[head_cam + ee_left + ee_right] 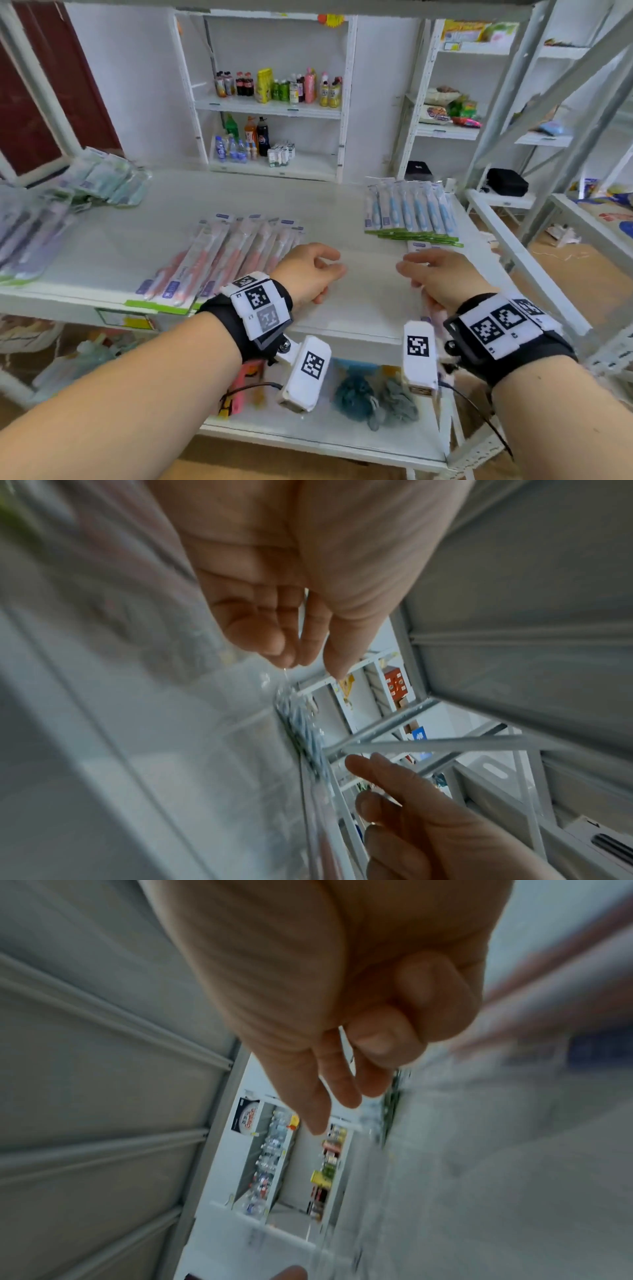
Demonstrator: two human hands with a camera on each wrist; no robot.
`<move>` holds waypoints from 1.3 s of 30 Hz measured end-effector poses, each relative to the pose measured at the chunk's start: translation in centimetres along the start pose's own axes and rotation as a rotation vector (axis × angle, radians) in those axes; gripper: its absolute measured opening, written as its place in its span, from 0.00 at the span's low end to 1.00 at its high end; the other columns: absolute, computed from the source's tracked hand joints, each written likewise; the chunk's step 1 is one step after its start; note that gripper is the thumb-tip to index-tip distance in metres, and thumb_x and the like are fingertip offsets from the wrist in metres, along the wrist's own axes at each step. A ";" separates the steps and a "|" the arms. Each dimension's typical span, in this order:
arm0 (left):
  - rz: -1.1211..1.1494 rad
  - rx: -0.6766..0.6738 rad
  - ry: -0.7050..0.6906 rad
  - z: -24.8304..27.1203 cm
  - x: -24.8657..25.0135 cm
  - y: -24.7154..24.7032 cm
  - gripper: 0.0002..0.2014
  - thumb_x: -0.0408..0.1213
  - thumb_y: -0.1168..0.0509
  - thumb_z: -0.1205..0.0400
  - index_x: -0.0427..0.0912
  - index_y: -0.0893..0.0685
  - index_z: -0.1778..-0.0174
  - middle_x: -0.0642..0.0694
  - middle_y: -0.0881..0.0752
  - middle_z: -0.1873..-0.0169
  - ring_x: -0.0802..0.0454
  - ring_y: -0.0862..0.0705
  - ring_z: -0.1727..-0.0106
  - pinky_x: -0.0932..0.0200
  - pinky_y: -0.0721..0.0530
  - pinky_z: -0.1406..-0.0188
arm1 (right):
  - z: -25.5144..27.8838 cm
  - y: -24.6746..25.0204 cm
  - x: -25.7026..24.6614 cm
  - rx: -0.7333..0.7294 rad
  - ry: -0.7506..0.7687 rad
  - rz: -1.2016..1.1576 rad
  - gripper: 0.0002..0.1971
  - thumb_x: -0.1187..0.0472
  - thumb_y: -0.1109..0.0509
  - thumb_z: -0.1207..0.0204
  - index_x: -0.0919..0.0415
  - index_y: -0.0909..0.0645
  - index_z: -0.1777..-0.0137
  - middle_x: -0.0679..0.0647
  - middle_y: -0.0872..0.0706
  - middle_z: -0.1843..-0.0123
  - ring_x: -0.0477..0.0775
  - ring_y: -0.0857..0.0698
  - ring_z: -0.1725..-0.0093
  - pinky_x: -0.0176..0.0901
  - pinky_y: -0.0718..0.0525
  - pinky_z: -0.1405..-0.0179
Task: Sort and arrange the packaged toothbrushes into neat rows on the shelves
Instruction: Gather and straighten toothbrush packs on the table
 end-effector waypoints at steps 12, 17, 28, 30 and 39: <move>-0.283 0.407 0.219 2.8 -9.7 19.8 0.14 0.36 0.28 0.26 0.38 0.15 0.46 0.39 0.12 0.47 0.42 0.15 0.46 0.55 0.18 0.43 | 0.4 -17.0 -6.7 -0.274 0.009 0.254 0.10 0.53 0.28 0.25 0.60 0.21 0.55 0.57 0.14 0.60 0.51 0.18 0.72 0.39 0.22 0.76; -0.399 0.295 0.266 2.4 -11.4 20.5 0.24 0.49 0.25 0.29 0.38 0.16 0.43 0.40 0.13 0.47 0.42 0.15 0.45 0.50 0.18 0.41 | -0.2 -19.7 -7.4 -0.232 0.010 0.424 0.18 0.46 0.26 0.31 0.57 0.27 0.66 0.49 0.21 0.74 0.48 0.20 0.76 0.34 0.25 0.78; -0.603 0.049 0.301 1.5 -11.0 19.8 0.19 0.55 0.27 0.31 0.44 0.13 0.53 0.46 0.11 0.62 0.49 0.12 0.61 0.60 0.17 0.62 | -0.5 -20.4 -6.9 -0.203 -0.097 0.463 0.14 0.50 0.24 0.31 0.59 0.21 0.61 0.52 0.15 0.70 0.48 0.16 0.74 0.34 0.25 0.82; -0.595 0.053 0.308 1.4 -11.0 19.8 0.18 0.54 0.28 0.30 0.44 0.14 0.54 0.46 0.11 0.62 0.48 0.13 0.61 0.59 0.18 0.63 | -0.6 -20.3 -7.0 -0.215 -0.117 0.463 0.11 0.53 0.26 0.29 0.60 0.21 0.63 0.52 0.16 0.73 0.48 0.17 0.75 0.36 0.23 0.79; -0.447 0.237 0.260 1.3 -11.0 20.8 0.09 0.44 0.32 0.24 0.43 0.21 0.59 0.48 0.18 0.67 0.50 0.20 0.67 0.60 0.29 0.74 | -0.2 -19.2 -7.2 -0.183 -0.055 0.440 0.10 0.56 0.29 0.28 0.58 0.22 0.67 0.51 0.16 0.71 0.49 0.16 0.71 0.38 0.16 0.73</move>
Point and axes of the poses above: each hand's wrist, its own z-axis away from the middle knuckle, its own y-axis out of the back of the hand, x = y × z, the point moved 6 cm from there along -z, towards the middle knuckle
